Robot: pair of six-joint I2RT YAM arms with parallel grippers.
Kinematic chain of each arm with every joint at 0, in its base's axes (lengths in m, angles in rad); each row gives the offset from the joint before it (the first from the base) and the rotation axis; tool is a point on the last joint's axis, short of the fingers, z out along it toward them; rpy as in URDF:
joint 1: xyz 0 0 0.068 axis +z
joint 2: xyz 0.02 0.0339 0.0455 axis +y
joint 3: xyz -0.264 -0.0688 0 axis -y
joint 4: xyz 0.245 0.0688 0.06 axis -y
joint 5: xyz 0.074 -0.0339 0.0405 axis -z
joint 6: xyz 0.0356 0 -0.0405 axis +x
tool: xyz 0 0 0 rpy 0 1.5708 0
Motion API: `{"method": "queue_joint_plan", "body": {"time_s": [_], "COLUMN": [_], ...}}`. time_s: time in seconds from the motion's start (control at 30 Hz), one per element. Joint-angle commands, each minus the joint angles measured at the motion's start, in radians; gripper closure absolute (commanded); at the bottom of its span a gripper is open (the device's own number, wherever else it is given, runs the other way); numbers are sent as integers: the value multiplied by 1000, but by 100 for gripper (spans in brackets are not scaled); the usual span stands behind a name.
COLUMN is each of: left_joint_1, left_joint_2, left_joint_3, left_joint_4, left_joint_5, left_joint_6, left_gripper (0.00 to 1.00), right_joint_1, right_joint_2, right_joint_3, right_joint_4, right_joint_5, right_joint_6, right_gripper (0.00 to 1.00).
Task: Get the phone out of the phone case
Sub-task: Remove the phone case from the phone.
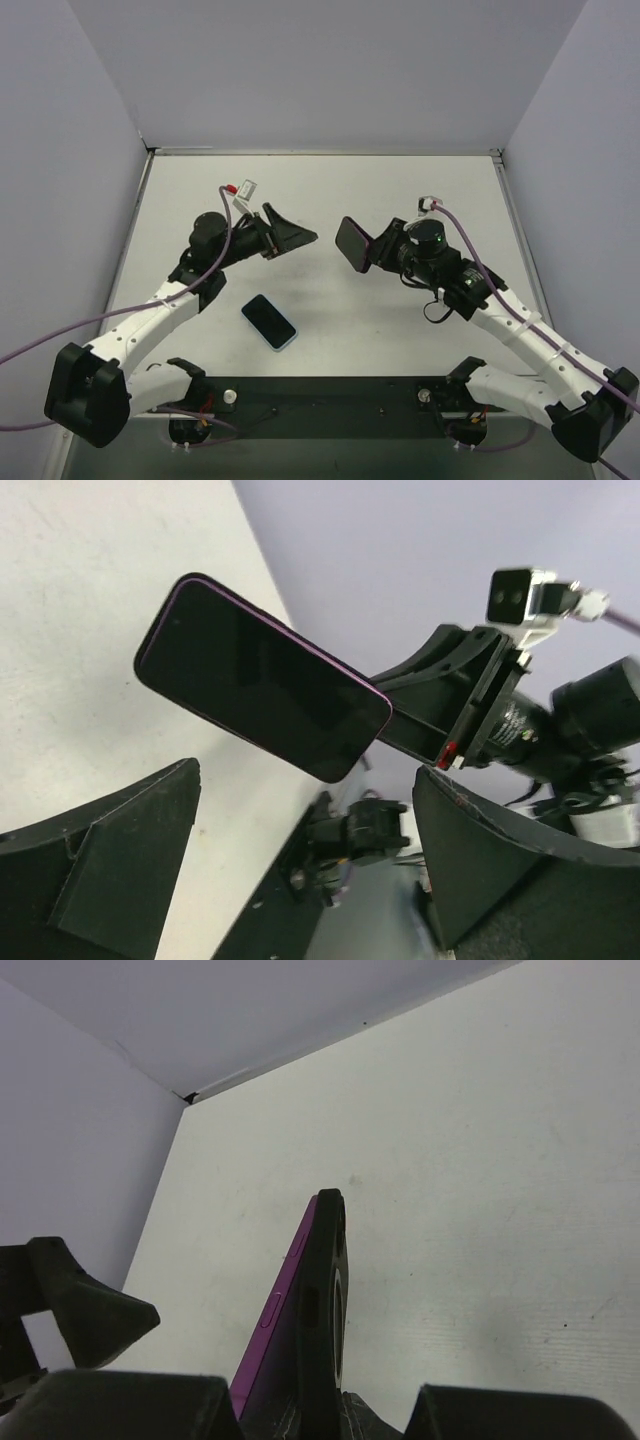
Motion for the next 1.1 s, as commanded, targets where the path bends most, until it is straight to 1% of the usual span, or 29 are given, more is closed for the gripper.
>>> {"method": "queue_joint_plan", "body": {"time_s": [0.0,0.03,0.1,0.13,0.17,0.2,0.23,0.27,0.33,0.5,0.6,0.67,0.83,0.9,0.93,0.97,1.07], "left_joint_1": [-197,-234,-288,-343,-370,-402,-460,-489,-529,-526,-525,-523,-513,-496,-470,-448,-362], "left_joint_2": [-28,-19,8,18,31,69,87,103,137,180,202,199,162,142,136,130,98], "left_joint_3": [225,244,284,298,321,375,408,429,460,497,548,584,638,634,634,635,661], "left_joint_4": [-506,-557,-579,-592,-612,-643,-705,-726,-746,-755,-787,-830,-948,-947,-936,-936,-961], "left_joint_5": [-265,-340,-389,-403,-448,-487,-529,-598,-658,-718,-723,-750,-815,-792,-769,-715,-669], "left_joint_6": [429,451,496,513,534,572,592,611,625,556,531,510,468,435,425,409,389], "left_gripper": [3,2,3,2,2,3,3,2,2,3,8,9,9,11,13,14,15], "right_joint_1": [17,27,34,47,54,59,63,67,71,82,91,99,143,154,159,168,185], "right_joint_2": [34,42,65,72,79,82,83,82,79,66,69,72,72,82,83,88,103], "right_joint_3": [64,65,79,85,94,94,94,94,96,96,99,105,125,134,137,142,147], "right_joint_4": [11,8,-5,-12,-24,-24,-25,-27,-28,-36,-47,-58,-93,-96,-96,-96,-99], "right_joint_5": [45,42,40,43,46,52,58,60,63,88,106,124,230,246,255,259,281], "right_joint_6": [-24,-21,-16,-16,-16,-18,-13,-10,-4,-7,-9,-15,-56,-62,-70,-73,-79], "right_gripper": [100,100,100,100,100,100,100,100,100,100,100,100,100,100,100,100,100]}}
